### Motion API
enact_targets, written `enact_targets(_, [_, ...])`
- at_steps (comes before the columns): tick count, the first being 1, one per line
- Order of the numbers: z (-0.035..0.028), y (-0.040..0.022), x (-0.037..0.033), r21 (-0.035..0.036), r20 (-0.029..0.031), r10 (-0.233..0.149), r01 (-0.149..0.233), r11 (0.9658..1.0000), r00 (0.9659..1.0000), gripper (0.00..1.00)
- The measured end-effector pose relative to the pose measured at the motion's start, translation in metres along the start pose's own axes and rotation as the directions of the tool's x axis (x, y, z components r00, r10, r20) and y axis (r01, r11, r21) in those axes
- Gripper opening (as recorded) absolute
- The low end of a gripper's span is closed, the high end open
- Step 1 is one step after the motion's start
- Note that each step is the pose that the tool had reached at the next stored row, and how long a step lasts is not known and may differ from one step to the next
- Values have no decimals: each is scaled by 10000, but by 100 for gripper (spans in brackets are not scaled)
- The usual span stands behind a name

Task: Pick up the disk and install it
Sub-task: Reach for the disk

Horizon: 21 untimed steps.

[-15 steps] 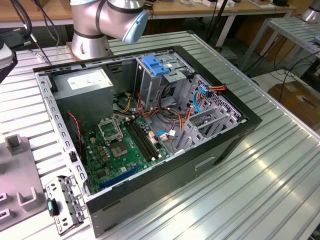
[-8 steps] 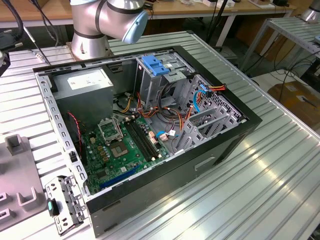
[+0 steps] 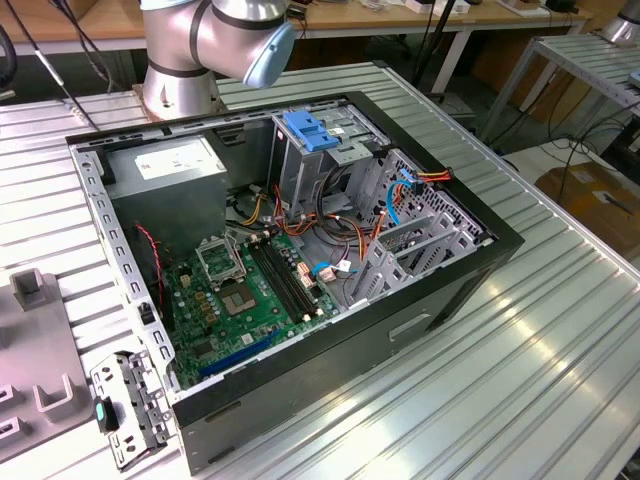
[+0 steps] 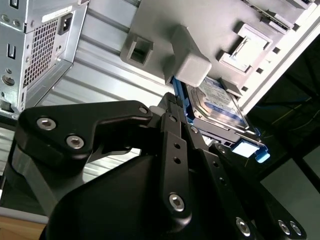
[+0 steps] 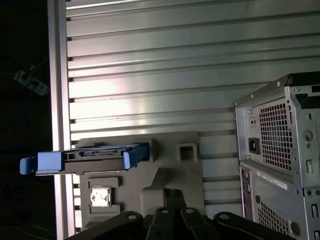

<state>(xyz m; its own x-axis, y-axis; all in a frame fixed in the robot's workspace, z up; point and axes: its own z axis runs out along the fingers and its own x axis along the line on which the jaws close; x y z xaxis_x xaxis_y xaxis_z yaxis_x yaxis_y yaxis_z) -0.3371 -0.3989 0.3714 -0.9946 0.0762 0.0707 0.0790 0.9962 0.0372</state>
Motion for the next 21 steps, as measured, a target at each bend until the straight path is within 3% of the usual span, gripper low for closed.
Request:
enact_targets(2, [8,-5,60,0,0,-1,1,10000,10000,11])
enact_targets(7, [45,13,342,-1,17,-1,1,10000,10000,11])
enact_targets(9, [57,31,420,-2,28,0,0,10000,10000,11])
enact_targets(12, [90,75,643,-3,43,-1,1,10000,10000,11])
enact_targets(15, [109,78,803,-6,76,-3,3,10000,10000,11])
enact_targets(18, [124,82,929,-8,99,-3,4,10000,10000,11])
enact_targets(21, [125,81,935,-7,99,-5,5,10000,10000,11])
